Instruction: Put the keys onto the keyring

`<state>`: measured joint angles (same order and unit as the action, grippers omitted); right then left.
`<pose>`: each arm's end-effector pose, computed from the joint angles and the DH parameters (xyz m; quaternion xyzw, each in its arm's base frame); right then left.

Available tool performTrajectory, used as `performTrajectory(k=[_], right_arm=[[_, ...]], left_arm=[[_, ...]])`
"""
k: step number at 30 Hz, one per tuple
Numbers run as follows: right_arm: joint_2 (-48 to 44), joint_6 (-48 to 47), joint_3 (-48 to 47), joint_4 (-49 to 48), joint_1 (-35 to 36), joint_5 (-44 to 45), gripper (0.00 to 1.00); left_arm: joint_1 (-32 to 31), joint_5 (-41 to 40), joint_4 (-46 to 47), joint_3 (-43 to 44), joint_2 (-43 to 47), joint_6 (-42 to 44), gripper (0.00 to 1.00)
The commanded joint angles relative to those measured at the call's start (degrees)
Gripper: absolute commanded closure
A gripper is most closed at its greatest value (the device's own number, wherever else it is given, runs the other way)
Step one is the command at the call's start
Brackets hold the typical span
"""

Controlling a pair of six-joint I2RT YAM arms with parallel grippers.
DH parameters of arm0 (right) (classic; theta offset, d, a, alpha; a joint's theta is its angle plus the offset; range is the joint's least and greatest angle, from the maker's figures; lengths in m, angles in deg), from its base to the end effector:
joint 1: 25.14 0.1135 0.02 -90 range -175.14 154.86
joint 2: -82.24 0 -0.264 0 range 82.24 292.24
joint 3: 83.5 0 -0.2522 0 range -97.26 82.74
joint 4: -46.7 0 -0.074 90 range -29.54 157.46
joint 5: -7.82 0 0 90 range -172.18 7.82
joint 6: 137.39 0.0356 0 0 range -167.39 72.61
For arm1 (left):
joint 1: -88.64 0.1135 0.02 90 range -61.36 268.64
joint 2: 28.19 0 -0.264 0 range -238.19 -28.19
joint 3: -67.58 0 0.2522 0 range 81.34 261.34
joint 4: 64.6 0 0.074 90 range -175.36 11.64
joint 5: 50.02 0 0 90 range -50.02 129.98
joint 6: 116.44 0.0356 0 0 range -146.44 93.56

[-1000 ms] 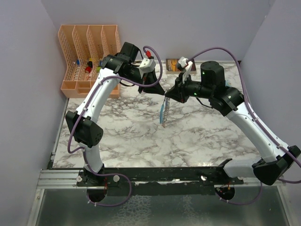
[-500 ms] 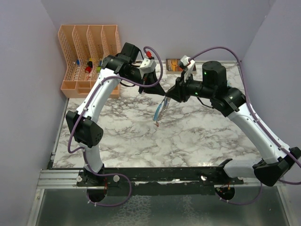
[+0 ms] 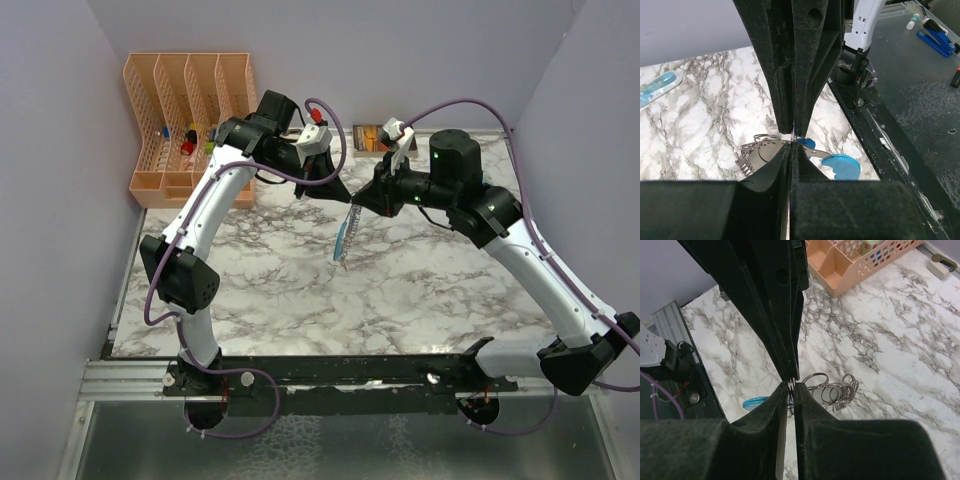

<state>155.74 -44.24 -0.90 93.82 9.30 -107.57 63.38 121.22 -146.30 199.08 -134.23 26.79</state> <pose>0.2166 0.1671 0.4269 -0.3361 0.7517 0.3467 0.4491 0.3149 -0.1875 0.4096 0.6059 0.4429 -0.5513 0.3644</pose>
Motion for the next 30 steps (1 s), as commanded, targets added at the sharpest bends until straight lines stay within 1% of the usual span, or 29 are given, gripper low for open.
performTrajectory(k=[1, 4, 9, 14, 21, 23, 26, 30], right_arm=[[0.0, -0.3, -0.8, -0.6, -0.2, 0.2, 0.83], [-0.6, -0.3, -0.1, -1.0, -0.2, 1.1, 0.78], [-0.9, -0.4, 0.3, -0.9, -0.2, 1.3, 0.79], [-0.9, -0.4, 1.1, -1.3, -0.2, 0.9, 0.83], [-0.5, -0.2, 1.2, -1.4, -0.2, 1.1, 0.86], [-0.4, -0.3, 1.0, -1.5, -0.2, 1.0, 0.92], [-0.1, -0.3, 0.7, -1.3, -0.2, 1.2, 0.98], [0.6, 1.1, 0.7, -0.5, -0.2, 2.0, 0.99]], left_arm=[[-0.3, 3.6, -0.2, 1.1, 0.1, -0.4, 1.0], [-0.2, 3.7, -0.3, 1.0, 0.2, -0.4, 1.0], [-0.2, 4.2, -0.4, 1.1, 0.2, -0.4, 1.0], [-0.2, 4.4, -0.3, 1.2, 0.3, -0.5, 1.0], [-0.2, 4.5, -0.4, 1.1, 0.2, -0.6, 1.0], [-0.3, 4.5, -0.4, 1.0, 0.2, -0.6, 1.0], [-0.2, 4.6, -0.4, 1.2, 0.1, -0.7, 1.0], [-0.2, 4.2, 0.0, 1.5, -0.1, -1.4, 1.0]])
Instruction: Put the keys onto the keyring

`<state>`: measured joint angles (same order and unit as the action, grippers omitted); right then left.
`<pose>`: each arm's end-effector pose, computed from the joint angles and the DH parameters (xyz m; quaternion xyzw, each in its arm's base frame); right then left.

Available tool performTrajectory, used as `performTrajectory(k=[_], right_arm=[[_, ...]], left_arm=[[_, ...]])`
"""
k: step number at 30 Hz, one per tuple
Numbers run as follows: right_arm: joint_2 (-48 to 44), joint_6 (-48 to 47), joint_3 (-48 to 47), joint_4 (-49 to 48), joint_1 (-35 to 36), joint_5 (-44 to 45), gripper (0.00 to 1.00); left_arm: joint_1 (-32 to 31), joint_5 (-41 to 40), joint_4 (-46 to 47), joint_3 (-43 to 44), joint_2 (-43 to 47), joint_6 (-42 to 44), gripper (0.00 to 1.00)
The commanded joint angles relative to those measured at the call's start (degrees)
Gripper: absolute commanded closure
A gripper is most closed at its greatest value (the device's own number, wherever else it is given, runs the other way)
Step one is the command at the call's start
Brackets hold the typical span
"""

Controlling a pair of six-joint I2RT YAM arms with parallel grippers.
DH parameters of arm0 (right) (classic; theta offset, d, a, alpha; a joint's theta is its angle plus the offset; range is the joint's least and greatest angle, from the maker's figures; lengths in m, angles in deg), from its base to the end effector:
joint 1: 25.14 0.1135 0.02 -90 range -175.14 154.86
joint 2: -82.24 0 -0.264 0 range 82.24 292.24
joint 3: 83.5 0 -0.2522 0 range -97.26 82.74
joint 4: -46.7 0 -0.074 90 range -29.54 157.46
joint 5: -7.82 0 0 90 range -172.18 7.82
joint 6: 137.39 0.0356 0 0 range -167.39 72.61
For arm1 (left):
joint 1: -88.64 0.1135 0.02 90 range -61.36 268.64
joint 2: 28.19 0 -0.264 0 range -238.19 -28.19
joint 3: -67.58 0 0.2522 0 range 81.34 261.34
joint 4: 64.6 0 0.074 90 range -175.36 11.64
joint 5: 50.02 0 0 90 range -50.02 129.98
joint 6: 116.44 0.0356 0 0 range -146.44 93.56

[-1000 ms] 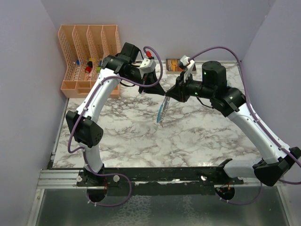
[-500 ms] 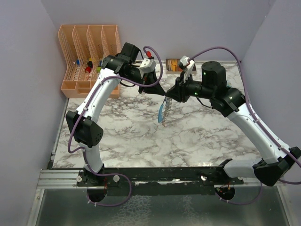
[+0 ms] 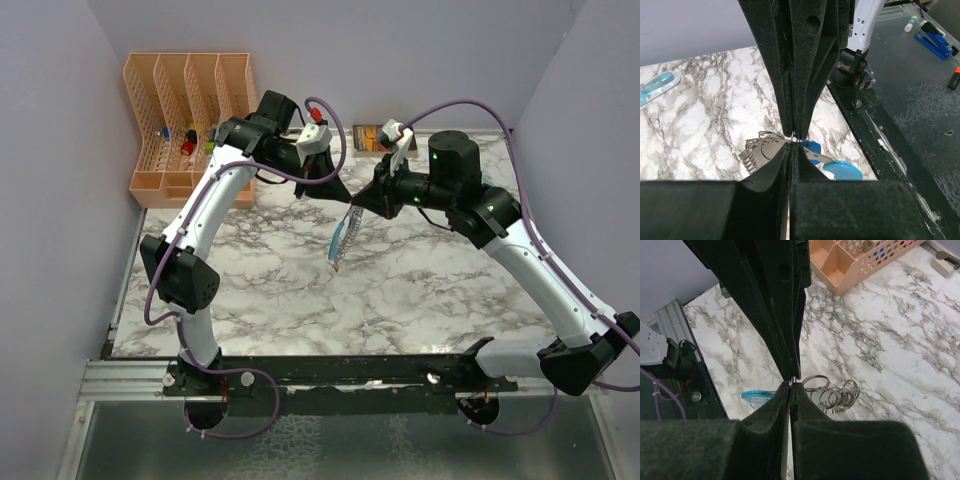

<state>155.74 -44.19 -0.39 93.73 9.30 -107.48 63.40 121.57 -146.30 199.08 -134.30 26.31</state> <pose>0.2172 0.1674 0.4242 -0.3353 0.7542 0.3458 0.4463 0.3152 -0.1875 0.4094 0.6031 0.4440 -0.5552 0.3618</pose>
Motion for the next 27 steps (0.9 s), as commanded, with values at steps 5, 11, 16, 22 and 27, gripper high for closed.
performTrajectory(k=[5, 11, 16, 22, 27], right_arm=[[2.4, 6.5, -1.4, 4.7, -0.2, 7.8, 0.99], [7.1, 15.8, -6.7, 12.7, -0.4, 12.6, 0.99], [13.0, 26.4, -11.9, 19.3, -2.2, 13.0, 0.99], [21.1, 38.0, -17.2, 30.0, -4.2, 15.0, 0.99], [25.8, 48.6, -23.4, 38.2, -4.6, 21.7, 0.99]], left_arm=[[1.6, 1.6, 8.7, -1.8, -0.1, -9.4, 0.81], [5.4, -3.1, 23.3, -5.3, -0.4, -22.2, 0.59], [6.3, -9.1, 24.7, -1.1, -1.7, -25.4, 0.52], [5.5, -14.2, 20.7, -1.1, -1.2, -23.9, 0.51], [4.1, -18.7, 18.2, 0.1, -1.6, -23.5, 0.51]])
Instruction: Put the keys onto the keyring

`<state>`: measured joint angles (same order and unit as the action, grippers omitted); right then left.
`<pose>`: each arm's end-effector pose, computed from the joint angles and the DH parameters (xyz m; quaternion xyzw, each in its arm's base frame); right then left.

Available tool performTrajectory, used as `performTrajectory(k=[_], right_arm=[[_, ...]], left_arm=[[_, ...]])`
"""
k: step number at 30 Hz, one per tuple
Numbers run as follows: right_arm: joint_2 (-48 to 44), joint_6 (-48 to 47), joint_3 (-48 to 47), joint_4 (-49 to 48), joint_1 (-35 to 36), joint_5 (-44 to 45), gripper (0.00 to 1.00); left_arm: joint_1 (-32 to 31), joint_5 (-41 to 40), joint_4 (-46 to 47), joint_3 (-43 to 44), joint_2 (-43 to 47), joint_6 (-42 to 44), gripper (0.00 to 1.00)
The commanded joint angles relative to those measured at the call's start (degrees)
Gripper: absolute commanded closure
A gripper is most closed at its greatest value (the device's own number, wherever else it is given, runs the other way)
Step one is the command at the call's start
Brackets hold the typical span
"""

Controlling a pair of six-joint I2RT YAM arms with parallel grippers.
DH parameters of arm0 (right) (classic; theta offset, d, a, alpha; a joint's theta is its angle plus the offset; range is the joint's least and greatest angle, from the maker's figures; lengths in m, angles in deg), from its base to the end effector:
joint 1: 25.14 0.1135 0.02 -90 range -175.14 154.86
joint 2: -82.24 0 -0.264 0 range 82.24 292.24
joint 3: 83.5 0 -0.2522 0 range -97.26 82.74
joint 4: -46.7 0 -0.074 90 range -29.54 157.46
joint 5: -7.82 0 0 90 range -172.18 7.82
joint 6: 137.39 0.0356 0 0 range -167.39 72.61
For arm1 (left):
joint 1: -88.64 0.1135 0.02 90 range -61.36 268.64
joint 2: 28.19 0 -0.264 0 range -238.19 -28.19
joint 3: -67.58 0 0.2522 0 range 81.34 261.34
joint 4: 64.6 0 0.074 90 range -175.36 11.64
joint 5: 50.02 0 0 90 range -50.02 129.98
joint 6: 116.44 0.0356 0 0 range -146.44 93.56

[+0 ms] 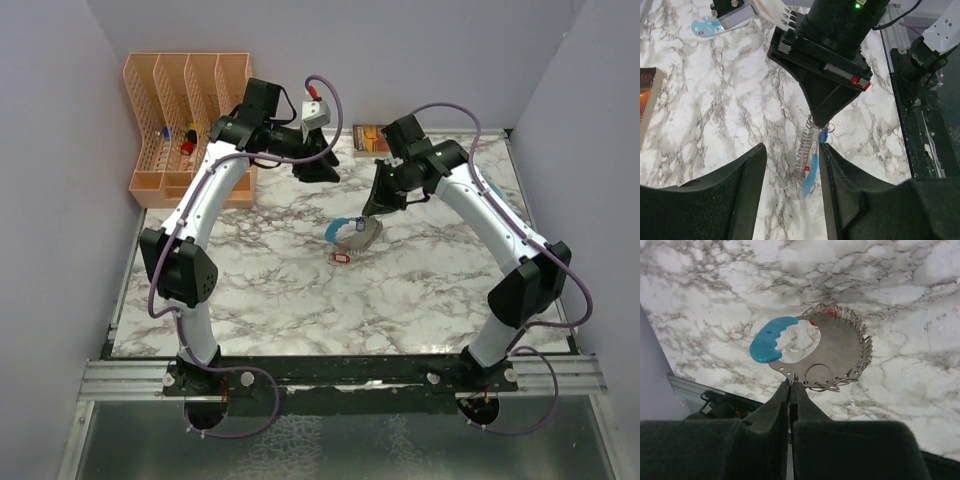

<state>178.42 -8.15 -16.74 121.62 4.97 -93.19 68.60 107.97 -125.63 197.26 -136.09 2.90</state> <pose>0.2972 0.1802 0.3577 0.0497 0.9556 0.2326 0.1742 0.3673 -0.1691 0.4030 0.5306 0.5805 -0.4747 0.3951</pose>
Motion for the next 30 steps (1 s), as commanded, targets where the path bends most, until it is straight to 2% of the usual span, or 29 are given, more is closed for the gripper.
performTrajectory(k=[1, 4, 8, 12, 18, 23, 30], right_arm=[[5.3, 14.7, -9.8, 12.8, -0.2, 9.4, 0.99], [9.7, 22.8, -19.1, 19.4, -0.3, 13.3, 0.99], [10.2, 33.6, -22.4, 17.6, -0.9, 11.0, 0.99], [8.6, 41.7, -21.0, 14.0, -1.2, 9.9, 0.99], [2.4, 51.8, -10.8, 5.0, -1.8, 7.7, 0.99], [-1.7, 57.3, -7.8, 0.8, -2.8, 9.3, 0.99], [-3.8, 58.8, -8.1, -2.9, -4.2, 7.8, 0.99]], left_arm=[[-1.2, -5.5, -2.0, 2.1, 0.0, -1.2, 0.51], [-2.1, -7.1, -0.8, 2.4, -0.4, -3.9, 0.51], [-4.1, -9.8, 1.7, 1.9, -0.8, -6.9, 0.51], [-4.6, -13.0, 5.9, 1.4, -0.6, -10.2, 0.51], [-4.7, -14.7, 6.8, 0.4, -0.5, -9.4, 0.51], [-4.5, -15.4, 2.6, 0.5, 0.6, -0.3, 0.51], [-4.6, -12.0, 4.3, -7.7, 2.3, 11.3, 0.51]])
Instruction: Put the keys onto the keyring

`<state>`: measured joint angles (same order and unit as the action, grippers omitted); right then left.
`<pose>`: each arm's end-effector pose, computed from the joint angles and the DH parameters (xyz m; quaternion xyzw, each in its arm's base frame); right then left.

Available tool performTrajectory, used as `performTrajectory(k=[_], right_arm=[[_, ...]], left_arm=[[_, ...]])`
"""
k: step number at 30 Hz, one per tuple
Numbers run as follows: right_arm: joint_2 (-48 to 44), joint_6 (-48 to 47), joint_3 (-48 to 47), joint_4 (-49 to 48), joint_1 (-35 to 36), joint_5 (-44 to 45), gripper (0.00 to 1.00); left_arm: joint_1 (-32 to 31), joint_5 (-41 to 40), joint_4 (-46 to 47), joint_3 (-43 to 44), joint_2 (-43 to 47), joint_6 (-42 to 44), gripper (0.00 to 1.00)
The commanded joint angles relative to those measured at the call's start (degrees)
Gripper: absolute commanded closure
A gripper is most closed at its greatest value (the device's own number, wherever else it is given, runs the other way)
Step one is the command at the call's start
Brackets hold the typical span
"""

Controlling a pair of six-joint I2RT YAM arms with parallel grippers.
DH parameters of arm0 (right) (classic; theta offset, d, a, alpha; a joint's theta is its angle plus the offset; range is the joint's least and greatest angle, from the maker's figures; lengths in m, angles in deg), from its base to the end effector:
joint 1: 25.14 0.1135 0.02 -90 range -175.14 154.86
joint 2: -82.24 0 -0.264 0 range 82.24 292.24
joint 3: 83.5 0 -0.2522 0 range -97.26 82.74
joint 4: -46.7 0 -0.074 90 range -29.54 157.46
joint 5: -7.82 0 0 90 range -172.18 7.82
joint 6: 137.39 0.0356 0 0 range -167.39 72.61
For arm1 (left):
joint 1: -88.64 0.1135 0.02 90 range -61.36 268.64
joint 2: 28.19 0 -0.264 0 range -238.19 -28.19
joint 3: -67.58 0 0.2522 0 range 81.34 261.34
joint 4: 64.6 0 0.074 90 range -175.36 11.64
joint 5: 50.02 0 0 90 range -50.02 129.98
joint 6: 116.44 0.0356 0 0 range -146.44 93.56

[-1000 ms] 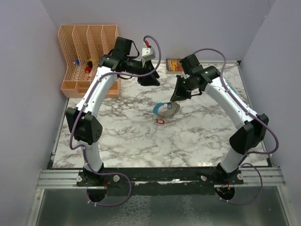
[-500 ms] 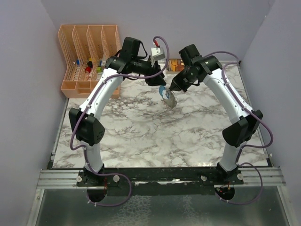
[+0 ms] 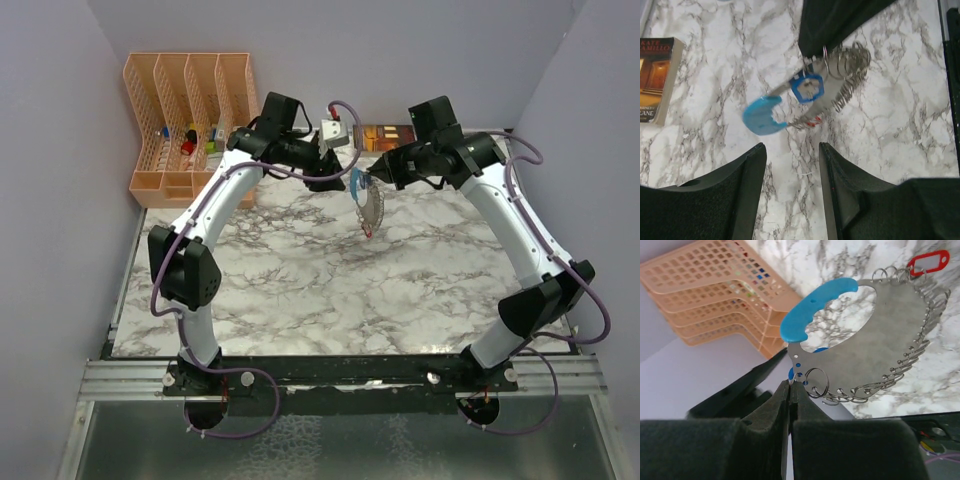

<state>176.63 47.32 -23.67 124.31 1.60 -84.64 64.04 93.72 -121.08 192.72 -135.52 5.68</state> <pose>0.2985 0.1521 0.4003 0.5223 0.7874 0.2951 0.1422 0.3635 -0.1980 0.3833 0.5542 0.6145 -0.3812 0.4122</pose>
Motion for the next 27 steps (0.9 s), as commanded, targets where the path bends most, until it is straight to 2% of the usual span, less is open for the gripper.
performTrajectory(k=[1, 5, 13, 18, 27], right_arm=[[-1.9, 3.5, -1.1, -6.0, -0.8, -1.1, 0.99], [-1.9, 3.9, -0.9, -6.5, -0.9, -1.9, 0.99], [-2.1, 5.3, 1.2, -7.5, -1.2, -2.0, 0.99], [-1.4, 6.4, 0.9, -6.6, -1.3, -2.4, 0.99], [-1.8, 7.4, 4.0, -7.3, -1.5, -3.6, 0.99]], left_arm=[[-0.3, 2.7, -0.5, -3.1, 1.6, 10.1, 0.51], [-1.7, 2.0, -2.0, -1.4, 0.9, 14.3, 0.51], [-3.2, -0.5, -0.8, 3.3, 0.0, 13.6, 0.51], [-3.4, -4.6, 2.3, 3.2, 0.3, 11.5, 0.51], [-2.7, -3.4, 6.0, 0.2, 1.6, 10.4, 0.51]])
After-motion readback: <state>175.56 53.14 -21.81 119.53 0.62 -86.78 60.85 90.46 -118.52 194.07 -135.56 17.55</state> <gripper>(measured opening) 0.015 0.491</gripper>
